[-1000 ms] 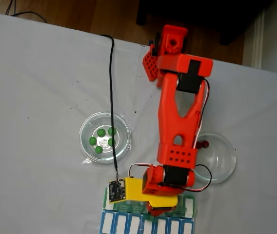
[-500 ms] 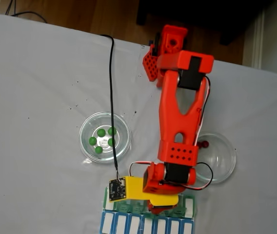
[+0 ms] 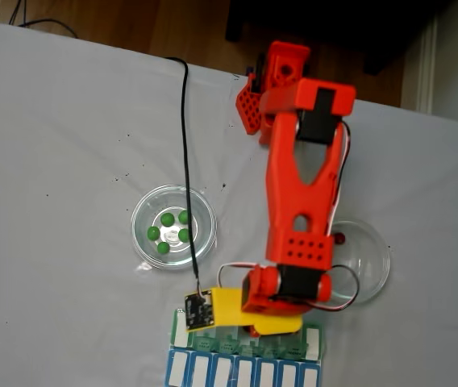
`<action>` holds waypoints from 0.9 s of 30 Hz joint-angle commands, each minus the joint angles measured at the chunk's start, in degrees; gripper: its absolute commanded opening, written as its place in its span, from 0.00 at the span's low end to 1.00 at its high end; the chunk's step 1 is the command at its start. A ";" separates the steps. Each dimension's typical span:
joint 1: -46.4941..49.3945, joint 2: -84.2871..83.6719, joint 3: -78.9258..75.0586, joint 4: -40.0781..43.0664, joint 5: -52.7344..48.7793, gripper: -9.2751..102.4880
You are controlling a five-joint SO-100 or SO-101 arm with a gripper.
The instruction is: Sort medicines into box.
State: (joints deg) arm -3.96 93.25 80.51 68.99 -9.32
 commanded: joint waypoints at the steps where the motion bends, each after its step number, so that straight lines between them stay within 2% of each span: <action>1: -1.58 12.83 -5.01 6.68 -1.32 0.10; 5: -5.71 20.21 -5.89 16.35 -1.23 0.10; 12: -19.95 26.28 1.58 24.08 -0.97 0.10; 18: -26.10 25.84 10.46 19.86 -0.09 0.10; 27: -29.27 22.85 19.78 12.39 -0.88 0.10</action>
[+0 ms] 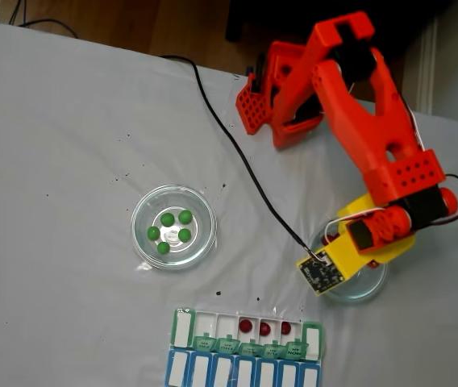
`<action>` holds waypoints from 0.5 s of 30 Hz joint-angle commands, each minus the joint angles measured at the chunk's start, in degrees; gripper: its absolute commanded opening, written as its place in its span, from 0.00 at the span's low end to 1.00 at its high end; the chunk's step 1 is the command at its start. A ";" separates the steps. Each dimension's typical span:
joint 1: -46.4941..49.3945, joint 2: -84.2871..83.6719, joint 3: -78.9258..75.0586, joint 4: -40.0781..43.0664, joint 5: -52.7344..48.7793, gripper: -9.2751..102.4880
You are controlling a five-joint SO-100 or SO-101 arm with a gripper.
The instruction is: Sort medicines into box.
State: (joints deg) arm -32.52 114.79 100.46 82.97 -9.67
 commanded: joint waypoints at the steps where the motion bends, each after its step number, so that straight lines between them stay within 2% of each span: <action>1: -0.88 1.23 0.70 -2.37 -0.53 0.10; 15: -0.53 -0.70 2.29 -5.10 -0.62 0.10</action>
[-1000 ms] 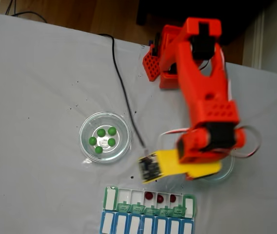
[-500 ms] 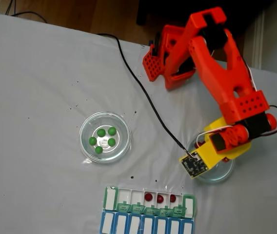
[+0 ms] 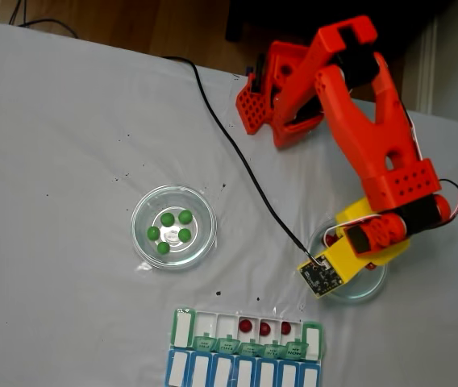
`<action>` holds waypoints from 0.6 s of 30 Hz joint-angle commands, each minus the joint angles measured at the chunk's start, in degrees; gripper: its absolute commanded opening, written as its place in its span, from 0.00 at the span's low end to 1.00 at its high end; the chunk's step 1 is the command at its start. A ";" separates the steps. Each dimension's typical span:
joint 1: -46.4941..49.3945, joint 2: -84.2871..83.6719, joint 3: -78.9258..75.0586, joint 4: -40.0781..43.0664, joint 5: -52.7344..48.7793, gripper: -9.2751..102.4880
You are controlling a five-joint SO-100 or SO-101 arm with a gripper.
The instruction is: Sort medicines into box.
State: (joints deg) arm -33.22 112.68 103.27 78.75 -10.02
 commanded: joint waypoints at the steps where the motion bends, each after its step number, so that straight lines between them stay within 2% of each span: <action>1: 0.18 1.23 -0.44 -1.05 -0.26 0.10; 18: 1.05 0.62 -0.62 -1.49 -0.97 0.10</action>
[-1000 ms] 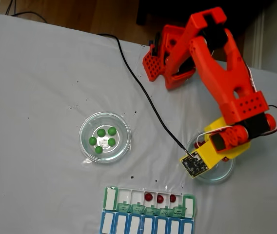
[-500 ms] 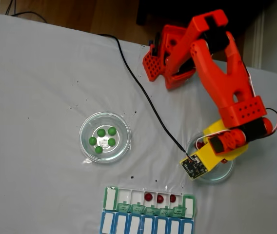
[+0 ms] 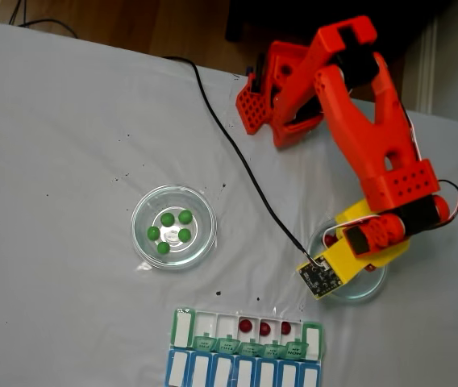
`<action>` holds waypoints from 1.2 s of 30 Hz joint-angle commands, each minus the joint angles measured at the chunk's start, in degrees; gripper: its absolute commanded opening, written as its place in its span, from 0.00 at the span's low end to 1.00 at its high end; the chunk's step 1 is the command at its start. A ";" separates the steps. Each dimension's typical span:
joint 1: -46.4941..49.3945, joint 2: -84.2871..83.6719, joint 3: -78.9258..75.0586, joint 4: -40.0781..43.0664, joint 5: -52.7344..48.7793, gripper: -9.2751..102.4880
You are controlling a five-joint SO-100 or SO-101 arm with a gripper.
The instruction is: Sort medicines into box.
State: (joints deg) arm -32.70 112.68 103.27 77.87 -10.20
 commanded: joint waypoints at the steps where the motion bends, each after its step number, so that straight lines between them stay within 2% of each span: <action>1: 0.62 0.62 -0.70 -0.62 -0.88 0.10; 24: 2.64 -3.87 -0.53 -2.29 -2.90 0.10; 36: -0.44 -3.96 2.90 -4.22 0.79 0.10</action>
State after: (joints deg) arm -32.34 107.58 106.79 74.18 -10.37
